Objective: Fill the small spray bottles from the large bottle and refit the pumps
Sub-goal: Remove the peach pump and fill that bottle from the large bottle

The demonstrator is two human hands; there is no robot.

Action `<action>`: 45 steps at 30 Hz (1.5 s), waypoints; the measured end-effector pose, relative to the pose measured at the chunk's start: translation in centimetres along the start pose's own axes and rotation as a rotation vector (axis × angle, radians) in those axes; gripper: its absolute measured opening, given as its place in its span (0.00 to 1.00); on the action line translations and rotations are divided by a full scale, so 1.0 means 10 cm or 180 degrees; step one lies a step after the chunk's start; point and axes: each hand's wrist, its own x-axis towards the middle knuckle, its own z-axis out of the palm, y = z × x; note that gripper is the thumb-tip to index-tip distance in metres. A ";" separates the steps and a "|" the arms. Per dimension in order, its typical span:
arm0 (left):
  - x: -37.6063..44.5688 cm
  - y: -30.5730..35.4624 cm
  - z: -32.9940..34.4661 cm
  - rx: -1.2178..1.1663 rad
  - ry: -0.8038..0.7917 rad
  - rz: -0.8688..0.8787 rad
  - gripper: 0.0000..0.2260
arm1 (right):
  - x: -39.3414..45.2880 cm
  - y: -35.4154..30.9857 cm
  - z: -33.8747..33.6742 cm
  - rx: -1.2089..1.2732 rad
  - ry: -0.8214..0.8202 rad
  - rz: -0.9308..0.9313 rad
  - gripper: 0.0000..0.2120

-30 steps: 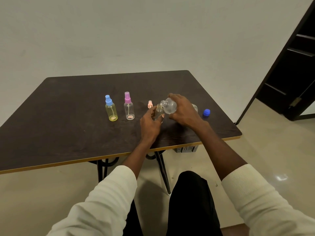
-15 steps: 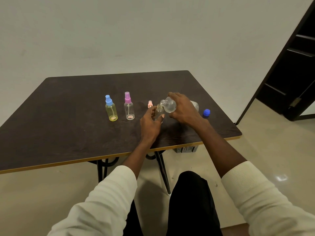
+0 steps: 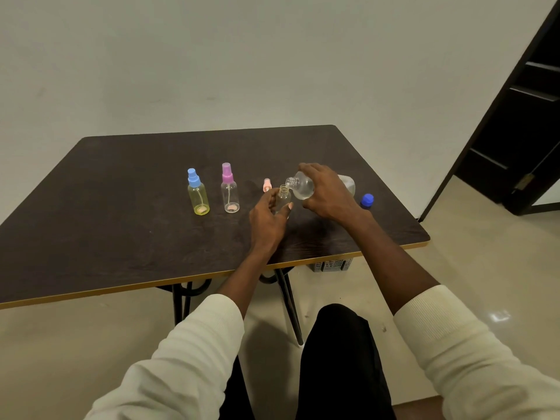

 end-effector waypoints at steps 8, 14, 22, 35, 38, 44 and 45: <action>0.00 -0.01 0.01 -0.0045 0.0004 -0.0025 0.23 | 0.00 0.00 -0.01 -0.0061 0.0042 -0.0089 0.38; 0.00 -0.01 0.01 -0.0054 0.0029 -0.0059 0.23 | 0.01 0.01 -0.01 -0.0166 0.0074 -0.0179 0.38; 0.00 -0.01 0.01 -0.0075 0.0024 -0.0022 0.22 | 0.02 0.02 -0.02 -0.0186 0.0080 -0.0189 0.37; -0.01 0.01 0.01 0.0053 0.0039 -0.0004 0.19 | 0.04 0.04 0.00 -0.0231 0.0074 -0.0227 0.37; -0.01 0.01 0.01 0.0049 0.0067 -0.0009 0.19 | 0.05 0.03 0.00 -0.0258 0.0094 -0.0245 0.36; -0.01 0.01 0.01 0.0056 0.0056 -0.0071 0.20 | 0.05 0.03 -0.01 -0.0290 0.0113 -0.0276 0.35; -0.01 0.01 0.01 0.0054 0.0060 -0.0067 0.20 | 0.05 0.03 0.00 -0.0298 0.0123 -0.0282 0.35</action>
